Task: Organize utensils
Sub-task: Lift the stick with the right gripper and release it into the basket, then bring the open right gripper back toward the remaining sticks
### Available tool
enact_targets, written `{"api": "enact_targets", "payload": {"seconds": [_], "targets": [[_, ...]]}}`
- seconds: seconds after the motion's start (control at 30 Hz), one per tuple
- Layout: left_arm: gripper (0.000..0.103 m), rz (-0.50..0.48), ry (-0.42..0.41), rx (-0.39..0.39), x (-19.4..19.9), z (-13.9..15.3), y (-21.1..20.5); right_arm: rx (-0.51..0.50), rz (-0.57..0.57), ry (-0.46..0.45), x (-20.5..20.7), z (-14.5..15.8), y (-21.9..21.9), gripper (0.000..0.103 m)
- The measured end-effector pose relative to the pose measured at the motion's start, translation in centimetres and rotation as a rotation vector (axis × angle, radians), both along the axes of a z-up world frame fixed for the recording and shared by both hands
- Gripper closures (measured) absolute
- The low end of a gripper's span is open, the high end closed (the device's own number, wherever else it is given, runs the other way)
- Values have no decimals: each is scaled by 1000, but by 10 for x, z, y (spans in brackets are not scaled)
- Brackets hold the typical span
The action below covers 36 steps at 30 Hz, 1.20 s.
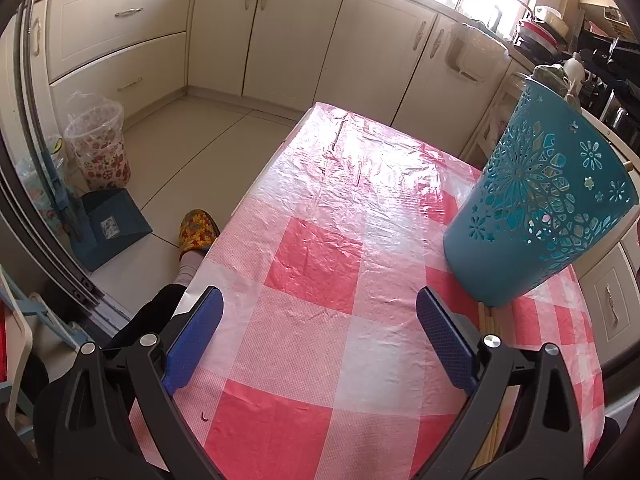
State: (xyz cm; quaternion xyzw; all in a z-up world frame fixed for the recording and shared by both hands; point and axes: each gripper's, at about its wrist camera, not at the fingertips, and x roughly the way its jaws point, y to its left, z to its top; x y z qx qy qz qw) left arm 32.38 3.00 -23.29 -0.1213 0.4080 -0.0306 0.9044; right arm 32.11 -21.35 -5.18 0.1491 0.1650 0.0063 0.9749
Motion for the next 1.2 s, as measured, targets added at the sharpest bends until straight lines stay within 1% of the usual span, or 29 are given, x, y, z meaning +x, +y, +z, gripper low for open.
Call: {"api": "enact_targets", "payload": {"seconds": [0.1,0.13,0.23,0.33,0.43,0.5,0.57,0.63,0.73,0.8,0.83,0.9,1.03,1.13,1.2], "targets": [[10,3,1,2,0,0,0,-6,21,22,-9,-6,2,97],[10,4,2,3,0,0,0,-9,26,27,-15,-8,3,95],[10,6,2,5,0,-1,0,-20,29,26,-44,-11,1,87],[10,5,2,5,-1,-1,0,-48,19,24,-76,-20,0,85],[10,6,3,8,-1,-1,0,-71,-5,57,-106,-39,-3,85],[10,7,4,10,0,0,0,-101,-32,90,-121,-59,-6,84],[10,9,5,13,-1,0,0,-124,-56,144,-126,-79,-10,84],[10,10,7,15,-2,-1,0,-111,-83,194,-129,-97,-18,84],[10,13,10,18,-1,-1,0,-89,-104,246,-131,-112,-26,84],[10,14,12,21,-1,-1,0,-98,-100,259,-133,-117,-25,82],[10,15,14,23,0,-1,-1,-104,-97,264,-135,-121,-24,78],[10,15,16,28,0,-1,-2,-104,-88,276,-136,-125,-23,75],[10,16,16,29,0,-1,-3,-104,-86,279,-139,-128,-21,73],[10,15,16,30,0,-1,-3,-96,-33,311,-140,-131,-11,73],[10,14,16,31,0,-1,-3,-112,33,362,-135,-134,3,72]]}}
